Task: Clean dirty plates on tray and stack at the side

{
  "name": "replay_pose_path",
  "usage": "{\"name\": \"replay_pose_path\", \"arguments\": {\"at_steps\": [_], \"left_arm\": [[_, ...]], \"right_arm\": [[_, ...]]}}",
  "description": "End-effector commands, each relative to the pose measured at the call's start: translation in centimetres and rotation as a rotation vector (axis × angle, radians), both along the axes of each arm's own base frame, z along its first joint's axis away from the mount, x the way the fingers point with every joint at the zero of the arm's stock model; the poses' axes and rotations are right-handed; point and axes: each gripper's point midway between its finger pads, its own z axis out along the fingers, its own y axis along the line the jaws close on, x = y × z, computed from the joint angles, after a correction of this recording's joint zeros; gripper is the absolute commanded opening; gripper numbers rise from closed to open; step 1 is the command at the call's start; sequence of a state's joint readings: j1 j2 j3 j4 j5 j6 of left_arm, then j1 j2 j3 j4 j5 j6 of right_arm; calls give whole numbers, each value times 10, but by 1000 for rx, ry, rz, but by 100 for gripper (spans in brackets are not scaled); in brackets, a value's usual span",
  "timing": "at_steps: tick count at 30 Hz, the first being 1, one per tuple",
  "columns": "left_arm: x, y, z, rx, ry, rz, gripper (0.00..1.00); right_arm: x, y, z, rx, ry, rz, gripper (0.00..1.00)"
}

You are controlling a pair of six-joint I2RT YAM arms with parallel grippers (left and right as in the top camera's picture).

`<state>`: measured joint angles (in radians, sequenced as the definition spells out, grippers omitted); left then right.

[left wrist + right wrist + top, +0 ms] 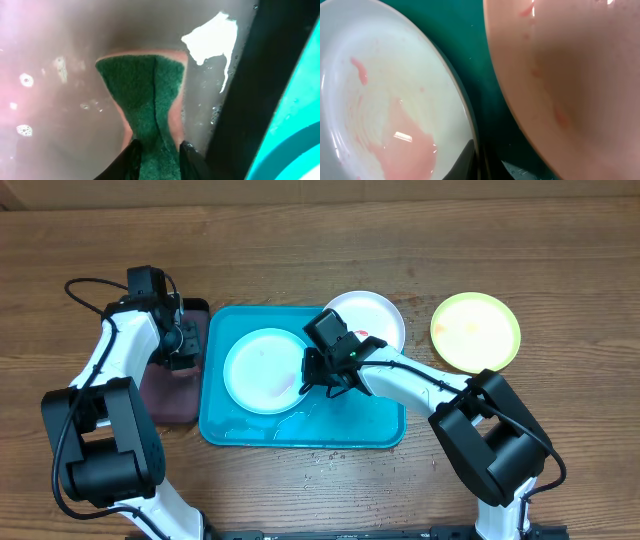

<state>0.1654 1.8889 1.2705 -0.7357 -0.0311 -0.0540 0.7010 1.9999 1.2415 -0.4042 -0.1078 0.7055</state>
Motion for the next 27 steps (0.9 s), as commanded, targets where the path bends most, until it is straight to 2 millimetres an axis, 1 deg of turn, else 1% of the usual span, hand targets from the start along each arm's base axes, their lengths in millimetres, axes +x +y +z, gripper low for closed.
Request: {"name": "replay_pose_path", "arguments": {"at_steps": [1,5,9,10,11,12,16,18,22,26,27], "left_arm": [[-4,3,-2,20,13,21,26],[-10,2,-7,16,34,21,26],[-16,2,-19,19,39,21,26],[-18,3,-21,24,42,22,21],[-20,5,-22,41,49,26,11],[-21,9,-21,64,55,32,4],[-22,31,-11,189,63,59,4],[-18,40,-3,243,54,39,4],[-4,35,6,246,33,-135,4],[-3,32,6,233,31,-152,4],[-3,30,5,219,30,-155,6]], "right_arm": [[4,6,19,34,-36,10,5],[4,6,19,34,-36,10,5],[4,6,19,33,-36,10,5],[4,6,19,33,-36,10,5],[4,6,19,33,-36,10,5],[4,6,19,33,-36,10,5],[4,6,19,33,-36,10,5],[4,6,19,33,-36,10,5],[4,7,19,34,-37,10,5],[4,7,19,34,-36,10,5],[4,7,19,34,-36,11,5]]}}
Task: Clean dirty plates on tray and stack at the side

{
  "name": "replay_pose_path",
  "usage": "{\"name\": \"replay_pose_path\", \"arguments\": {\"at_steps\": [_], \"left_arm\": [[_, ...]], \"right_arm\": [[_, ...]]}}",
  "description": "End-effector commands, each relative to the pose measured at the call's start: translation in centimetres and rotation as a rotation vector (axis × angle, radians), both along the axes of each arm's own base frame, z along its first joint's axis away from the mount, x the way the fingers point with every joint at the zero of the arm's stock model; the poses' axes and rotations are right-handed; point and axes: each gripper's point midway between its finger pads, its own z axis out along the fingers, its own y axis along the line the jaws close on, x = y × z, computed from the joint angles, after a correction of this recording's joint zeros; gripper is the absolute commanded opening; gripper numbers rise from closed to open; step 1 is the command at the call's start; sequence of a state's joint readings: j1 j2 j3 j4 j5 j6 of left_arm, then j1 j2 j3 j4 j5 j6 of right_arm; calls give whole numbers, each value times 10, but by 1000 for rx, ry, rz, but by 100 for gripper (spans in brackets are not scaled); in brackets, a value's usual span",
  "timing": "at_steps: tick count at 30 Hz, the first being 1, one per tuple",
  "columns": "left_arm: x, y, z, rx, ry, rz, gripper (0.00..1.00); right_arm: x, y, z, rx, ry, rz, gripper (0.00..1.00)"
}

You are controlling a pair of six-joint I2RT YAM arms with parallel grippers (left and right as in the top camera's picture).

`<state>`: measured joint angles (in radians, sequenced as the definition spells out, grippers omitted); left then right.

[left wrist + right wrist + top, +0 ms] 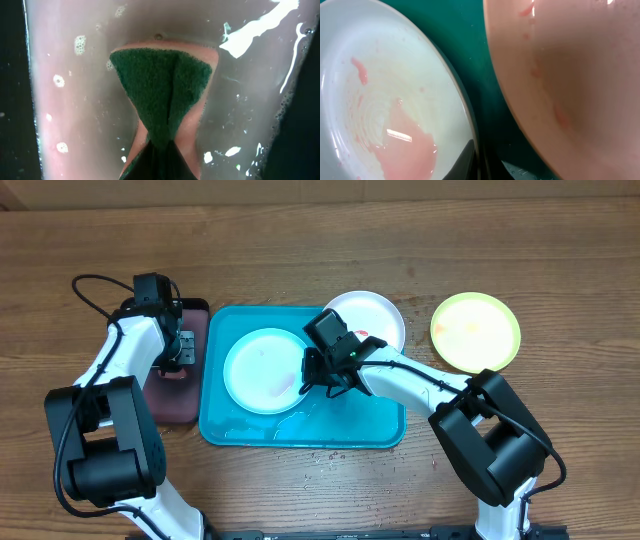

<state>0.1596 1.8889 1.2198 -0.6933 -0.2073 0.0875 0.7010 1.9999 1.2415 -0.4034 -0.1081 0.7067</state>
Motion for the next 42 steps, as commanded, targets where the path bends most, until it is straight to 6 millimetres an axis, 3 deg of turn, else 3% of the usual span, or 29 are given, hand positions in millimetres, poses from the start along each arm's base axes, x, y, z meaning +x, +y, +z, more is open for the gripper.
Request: {"name": "replay_pose_path", "arguments": {"at_steps": [1,2,5,8,10,14,18,24,29,35,42], "left_arm": [[9,1,13,8,-23,-55,19],[9,-2,13,-8,-24,-58,32],[11,-15,16,-88,-55,-44,38],[20,-33,33,-191,-130,-61,43],[23,-41,49,-232,-178,-78,45],[18,-54,68,-292,-208,-100,45],[8,-64,67,-345,-170,-105,52],[-5,-67,61,-378,-118,-31,53],[-11,-69,59,-386,-91,-26,53],[-10,-72,60,-407,-97,-32,53],[-10,-73,60,-409,-98,-33,53]], "right_arm": [[4,7,19,36,-34,13,5],[3,7,19,39,-32,15,5],[2,8,19,42,-28,18,4],[2,8,19,43,-29,18,7],[2,8,19,42,-27,18,15],[-3,12,19,60,-7,35,16],[-6,15,20,76,7,44,4],[-5,16,24,79,-9,58,4],[12,9,62,39,-163,93,4],[35,-32,110,-174,-375,59,4],[49,-62,135,-407,-533,100,4]]}}
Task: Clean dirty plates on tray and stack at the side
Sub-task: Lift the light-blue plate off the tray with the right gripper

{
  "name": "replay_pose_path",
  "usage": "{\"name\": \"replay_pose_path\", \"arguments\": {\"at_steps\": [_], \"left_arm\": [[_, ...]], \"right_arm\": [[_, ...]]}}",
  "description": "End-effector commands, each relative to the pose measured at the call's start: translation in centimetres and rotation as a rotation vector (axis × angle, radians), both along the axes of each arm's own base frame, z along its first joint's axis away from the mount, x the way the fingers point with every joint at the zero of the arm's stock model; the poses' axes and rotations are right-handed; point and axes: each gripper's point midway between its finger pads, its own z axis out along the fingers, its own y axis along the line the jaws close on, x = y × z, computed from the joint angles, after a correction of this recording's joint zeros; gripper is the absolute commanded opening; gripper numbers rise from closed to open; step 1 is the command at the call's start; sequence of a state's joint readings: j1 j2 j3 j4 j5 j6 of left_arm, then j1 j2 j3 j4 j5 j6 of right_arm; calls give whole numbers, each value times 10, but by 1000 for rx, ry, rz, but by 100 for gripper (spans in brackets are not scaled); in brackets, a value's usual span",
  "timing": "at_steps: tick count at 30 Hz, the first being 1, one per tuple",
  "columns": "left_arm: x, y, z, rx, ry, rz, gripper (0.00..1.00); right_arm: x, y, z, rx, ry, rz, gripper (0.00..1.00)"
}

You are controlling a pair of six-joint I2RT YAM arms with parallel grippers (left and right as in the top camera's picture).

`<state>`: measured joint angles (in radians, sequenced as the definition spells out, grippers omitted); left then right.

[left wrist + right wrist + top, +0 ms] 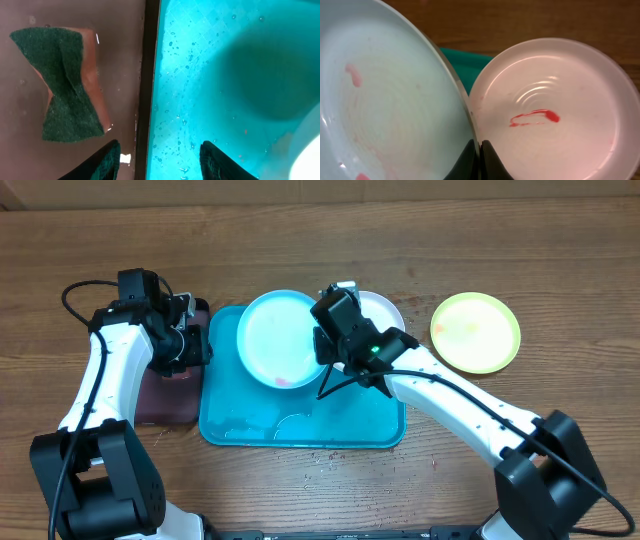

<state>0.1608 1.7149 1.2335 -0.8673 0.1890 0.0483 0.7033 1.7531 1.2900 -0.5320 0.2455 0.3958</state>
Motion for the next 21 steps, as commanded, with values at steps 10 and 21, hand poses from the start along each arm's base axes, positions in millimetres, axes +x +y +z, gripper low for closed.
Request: {"name": "replay_pose_path", "arguments": {"at_steps": [10,21], "left_arm": [[5,-2,5,-22,-18,15,53],[5,-2,5,-22,-18,15,52]], "right_arm": [[-1,4,59,-458,-390,68,4],[-36,49,95,-672,-594,211,4]]}}
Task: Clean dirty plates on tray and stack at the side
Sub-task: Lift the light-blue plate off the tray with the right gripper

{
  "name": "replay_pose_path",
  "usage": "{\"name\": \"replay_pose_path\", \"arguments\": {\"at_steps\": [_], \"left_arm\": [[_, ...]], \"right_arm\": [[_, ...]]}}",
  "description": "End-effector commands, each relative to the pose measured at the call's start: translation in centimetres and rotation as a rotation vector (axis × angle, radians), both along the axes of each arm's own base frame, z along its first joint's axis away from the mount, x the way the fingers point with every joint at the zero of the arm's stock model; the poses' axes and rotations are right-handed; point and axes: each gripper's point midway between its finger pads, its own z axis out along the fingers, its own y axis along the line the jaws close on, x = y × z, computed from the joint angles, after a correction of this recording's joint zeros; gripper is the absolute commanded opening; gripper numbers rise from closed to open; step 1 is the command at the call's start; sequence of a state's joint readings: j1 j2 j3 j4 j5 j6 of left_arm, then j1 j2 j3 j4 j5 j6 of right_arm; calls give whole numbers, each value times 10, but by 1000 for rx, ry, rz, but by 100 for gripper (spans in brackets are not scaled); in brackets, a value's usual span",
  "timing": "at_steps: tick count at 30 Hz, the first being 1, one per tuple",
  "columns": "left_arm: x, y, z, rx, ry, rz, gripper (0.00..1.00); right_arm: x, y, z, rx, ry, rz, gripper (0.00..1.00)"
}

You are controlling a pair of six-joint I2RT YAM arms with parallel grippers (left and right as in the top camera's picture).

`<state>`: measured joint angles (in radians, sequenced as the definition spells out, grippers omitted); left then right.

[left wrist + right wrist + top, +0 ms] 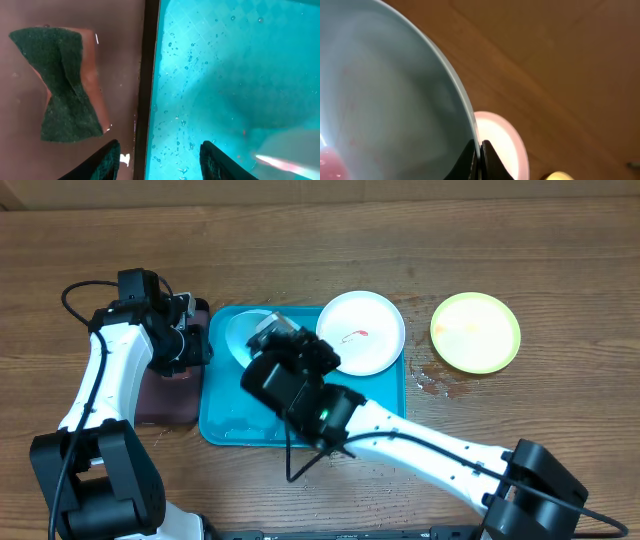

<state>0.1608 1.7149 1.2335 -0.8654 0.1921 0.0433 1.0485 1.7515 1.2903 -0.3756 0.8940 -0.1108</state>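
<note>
My right gripper (479, 150) is shut on the rim of a pale blue-white plate (385, 100), held steeply tilted high above the teal tray (300, 430). Pink liquid pools at the plate's low edge. From overhead, only part of that plate (243, 330) shows behind the raised right arm. A white plate with a red smear (360, 332) lies on the tray's far right corner. My left gripper (161, 165) is open, straddling the edge between tray and basin. The green-and-pink sponge (62, 85) lies loose in the basin.
The maroon basin (165, 405) of murky water stands left of the tray. A yellow-green plate (475, 332) lies on the wooden table at the right. Water droplets speckle the tray floor (200, 75).
My right arm has risen and shifted left with the plate, which is now tipped much more steeply over the tray's far left. The left gripper stays open in the same place.
First my left gripper was shut on the sponge in the basin water while my right was shut on the rim of the plate lying on the tray. Later the sponge lay released and the plate was lifted, tilted. Now the plate is raised higher still.
</note>
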Motion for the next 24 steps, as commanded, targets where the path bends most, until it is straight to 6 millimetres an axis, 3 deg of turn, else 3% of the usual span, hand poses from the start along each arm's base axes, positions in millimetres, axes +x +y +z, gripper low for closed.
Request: {"name": "replay_pose_path", "arguments": {"at_steps": [1,24], "left_arm": [[4,-2,5,-18,-16,10,53],[4,-2,5,-18,-16,11,54]], "right_arm": [[-1,-4,32,-75,-109,-25,4],[4,-5,48,-36,-179,-73,4]]}}
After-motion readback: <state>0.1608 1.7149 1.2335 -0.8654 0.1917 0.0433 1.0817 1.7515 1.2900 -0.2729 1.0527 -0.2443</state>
